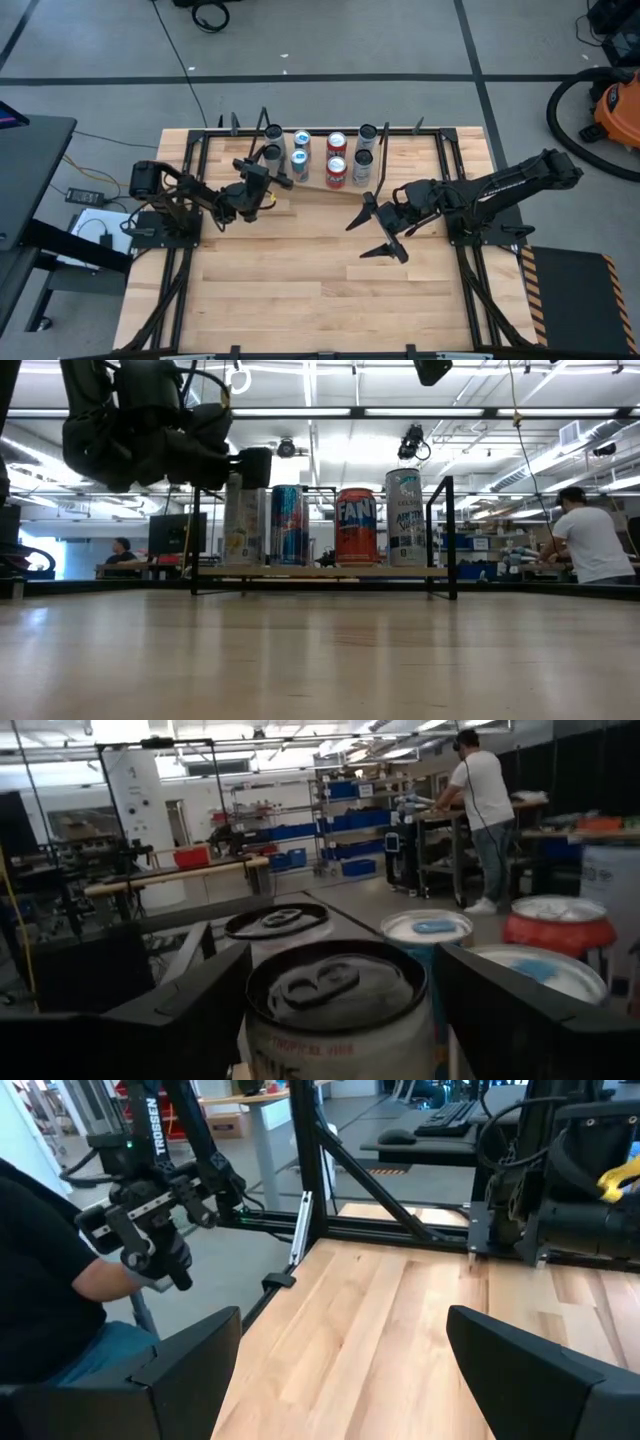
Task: Place canned beverage on shelf
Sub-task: Put the white yellow soda can on the shelf aligned with the other white yellow soda can, then adjust the shelf on the table
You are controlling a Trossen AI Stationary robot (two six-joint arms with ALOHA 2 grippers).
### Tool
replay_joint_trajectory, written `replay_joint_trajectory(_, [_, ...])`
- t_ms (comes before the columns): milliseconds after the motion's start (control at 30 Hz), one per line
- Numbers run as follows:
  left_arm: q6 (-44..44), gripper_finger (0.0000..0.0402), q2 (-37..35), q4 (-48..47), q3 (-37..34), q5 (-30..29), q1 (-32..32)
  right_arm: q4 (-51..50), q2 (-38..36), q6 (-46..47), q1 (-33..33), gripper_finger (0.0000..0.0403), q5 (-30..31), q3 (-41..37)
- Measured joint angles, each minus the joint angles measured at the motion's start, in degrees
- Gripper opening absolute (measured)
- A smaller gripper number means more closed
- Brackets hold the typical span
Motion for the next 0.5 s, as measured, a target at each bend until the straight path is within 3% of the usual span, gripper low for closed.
replay_joint_trajectory(500, [11.40,0.0312,0.11,-0.17,5.10,-2.95,-0.37,-0.09,0.00,1.09,0.00,0.0365,0.39,0.00])
